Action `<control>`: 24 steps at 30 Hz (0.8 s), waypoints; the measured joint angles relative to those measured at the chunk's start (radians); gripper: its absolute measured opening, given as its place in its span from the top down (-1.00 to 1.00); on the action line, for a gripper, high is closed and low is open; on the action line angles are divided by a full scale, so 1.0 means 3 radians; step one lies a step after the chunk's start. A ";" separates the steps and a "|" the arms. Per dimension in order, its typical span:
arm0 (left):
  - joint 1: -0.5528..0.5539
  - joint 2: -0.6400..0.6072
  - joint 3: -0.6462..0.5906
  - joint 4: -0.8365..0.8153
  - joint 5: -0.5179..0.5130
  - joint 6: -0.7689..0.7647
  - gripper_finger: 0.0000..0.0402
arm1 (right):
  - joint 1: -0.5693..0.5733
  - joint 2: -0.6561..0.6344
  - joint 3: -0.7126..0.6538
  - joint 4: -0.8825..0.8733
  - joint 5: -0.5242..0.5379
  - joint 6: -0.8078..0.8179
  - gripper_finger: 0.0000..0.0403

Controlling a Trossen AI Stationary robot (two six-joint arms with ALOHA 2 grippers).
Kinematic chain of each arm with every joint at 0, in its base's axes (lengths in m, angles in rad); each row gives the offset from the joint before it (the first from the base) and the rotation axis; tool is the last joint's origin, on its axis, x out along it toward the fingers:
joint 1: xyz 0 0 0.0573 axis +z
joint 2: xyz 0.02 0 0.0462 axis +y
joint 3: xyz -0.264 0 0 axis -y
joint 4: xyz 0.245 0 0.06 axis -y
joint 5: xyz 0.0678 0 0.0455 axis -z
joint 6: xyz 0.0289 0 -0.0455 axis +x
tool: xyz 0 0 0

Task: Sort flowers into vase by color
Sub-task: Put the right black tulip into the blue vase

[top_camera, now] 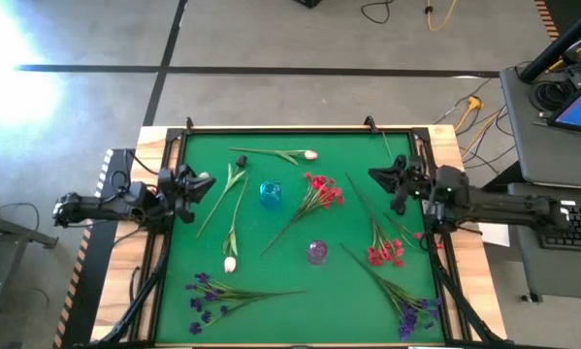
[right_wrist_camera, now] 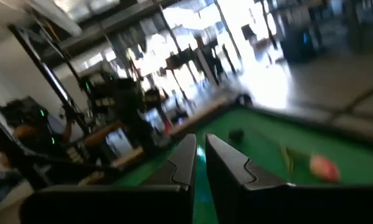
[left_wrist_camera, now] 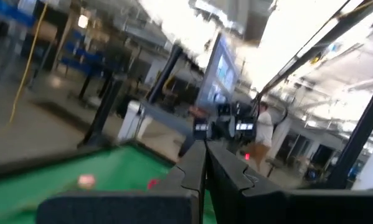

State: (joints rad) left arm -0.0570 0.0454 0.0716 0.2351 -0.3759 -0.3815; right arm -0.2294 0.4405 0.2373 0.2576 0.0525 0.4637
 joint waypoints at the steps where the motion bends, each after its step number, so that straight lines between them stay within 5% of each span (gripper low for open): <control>1: 0.0000 0.0006 0.0088 -0.0238 0.0001 -0.0084 1.00 | 0.0013 0.0039 0.0071 -0.0150 -0.0002 0.0056 0.86; 9: 0.0000 0.0153 0.0825 -0.1981 0.0003 -0.0536 1.00 | 0.0030 0.0463 0.0900 -0.1886 0.0002 0.0502 0.86; 19: 0.0000 0.0339 0.1279 -0.2525 -0.0011 -0.0533 1.00 | 0.0023 0.1304 0.1877 -0.3660 0.0273 0.1211 0.85; 24: 0.0000 0.0446 0.1281 -0.2531 -0.0100 -0.0524 1.00 | 0.0023 0.1699 0.2046 -0.4077 0.0260 0.1251 0.70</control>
State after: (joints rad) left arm -0.0570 0.1791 0.4561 -0.5241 -0.4061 -0.5386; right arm -0.2226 0.9502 0.8511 -0.9655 0.1303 0.8391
